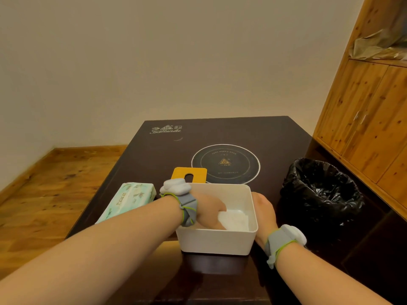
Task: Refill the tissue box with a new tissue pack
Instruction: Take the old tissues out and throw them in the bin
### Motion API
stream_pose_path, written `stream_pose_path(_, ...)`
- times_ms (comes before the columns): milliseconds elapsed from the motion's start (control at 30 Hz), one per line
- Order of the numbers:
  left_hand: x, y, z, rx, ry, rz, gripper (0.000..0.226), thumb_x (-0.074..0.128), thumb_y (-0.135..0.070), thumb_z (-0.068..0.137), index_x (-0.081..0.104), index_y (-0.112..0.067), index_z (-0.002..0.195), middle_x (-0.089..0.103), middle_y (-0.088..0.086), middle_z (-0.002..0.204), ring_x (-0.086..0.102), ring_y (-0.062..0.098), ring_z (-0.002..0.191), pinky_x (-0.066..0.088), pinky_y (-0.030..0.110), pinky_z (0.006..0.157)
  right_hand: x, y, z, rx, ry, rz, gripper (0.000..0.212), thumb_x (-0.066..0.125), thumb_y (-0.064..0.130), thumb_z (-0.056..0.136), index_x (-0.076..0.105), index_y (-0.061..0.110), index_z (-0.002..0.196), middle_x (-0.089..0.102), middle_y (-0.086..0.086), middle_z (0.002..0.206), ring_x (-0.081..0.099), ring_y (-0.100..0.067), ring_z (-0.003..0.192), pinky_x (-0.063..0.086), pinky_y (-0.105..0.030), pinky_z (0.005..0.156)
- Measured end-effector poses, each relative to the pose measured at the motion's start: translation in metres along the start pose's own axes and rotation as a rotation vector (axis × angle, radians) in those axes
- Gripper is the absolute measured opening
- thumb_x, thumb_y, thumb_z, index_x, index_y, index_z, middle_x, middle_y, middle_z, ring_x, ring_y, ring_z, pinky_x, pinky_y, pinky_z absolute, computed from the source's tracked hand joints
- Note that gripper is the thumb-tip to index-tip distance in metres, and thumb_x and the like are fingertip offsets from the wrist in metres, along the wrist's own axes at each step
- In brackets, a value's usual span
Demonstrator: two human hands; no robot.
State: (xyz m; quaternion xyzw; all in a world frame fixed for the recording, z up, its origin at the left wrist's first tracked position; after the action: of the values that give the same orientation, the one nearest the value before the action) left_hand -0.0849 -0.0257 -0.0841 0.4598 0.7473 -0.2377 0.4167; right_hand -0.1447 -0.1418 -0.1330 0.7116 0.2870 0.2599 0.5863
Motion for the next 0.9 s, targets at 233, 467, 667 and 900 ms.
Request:
stream_pose_path(233,-0.036,0.019,-0.017,0.013,-0.123,-0.278,0.037,0.059,-0.039,0.092,0.060,-0.019,0.122,0.062,-0.002,0.104,0.057,0.021,0.095,0.040,0.026,0.081,-0.005,0.016,0.011,0.069,-0.035,0.258,0.020,0.047,0.009,0.087,0.064,0.010,0.076,0.067,-0.008,0.078,0.063,-0.017,0.071,0.050,-0.032,0.068)
stream_pose_path(467,-0.077,0.047,-0.032,0.005,-0.322,-0.626,0.006,0.058,-0.032,0.091,0.063,-0.029,0.091,0.065,-0.010,0.082,0.063,0.009,0.074,0.050,0.017,0.060,-0.017,0.095,0.004,-0.375,-0.097,-0.077,0.023,0.050,0.021,0.089,0.073,0.024,0.086,0.065,0.024,0.090,0.055,0.022,0.082,0.039,-0.015,0.075)
stream_pose_path(667,-0.104,0.039,-0.043,0.091,-0.455,-0.850,0.009,0.059,-0.030,0.093,0.062,-0.027,0.085,0.064,-0.010,0.078,0.063,0.008,0.067,0.052,0.020,0.058,0.003,0.128,-0.009,-0.390,0.182,-0.203,0.032,0.049,0.050,0.093,0.070,0.026,0.094,0.070,0.011,0.086,0.064,-0.001,0.078,0.047,-0.010,0.054)
stream_pose_path(900,-0.118,0.029,-0.044,0.099,-0.695,-0.896,0.012,0.067,-0.039,0.086,0.063,-0.029,0.082,0.063,-0.010,0.076,0.060,0.007,0.067,0.048,0.020,0.057,-0.012,0.130,-0.017,-0.284,0.243,-0.010,0.021,0.056,0.018,0.094,0.069,0.003,0.099,0.070,-0.007,0.087,0.067,-0.010,0.070,0.051,-0.019,0.048)
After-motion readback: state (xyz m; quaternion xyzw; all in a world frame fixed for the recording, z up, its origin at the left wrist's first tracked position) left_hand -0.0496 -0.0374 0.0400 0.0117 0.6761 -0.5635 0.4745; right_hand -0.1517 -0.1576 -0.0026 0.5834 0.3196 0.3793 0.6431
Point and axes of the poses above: each hand's wrist, its own z-axis towards the middle knuckle, its own x-axis out of the palm, y = z × x, the point moved 7 cm from there along z, towards the middle knuckle
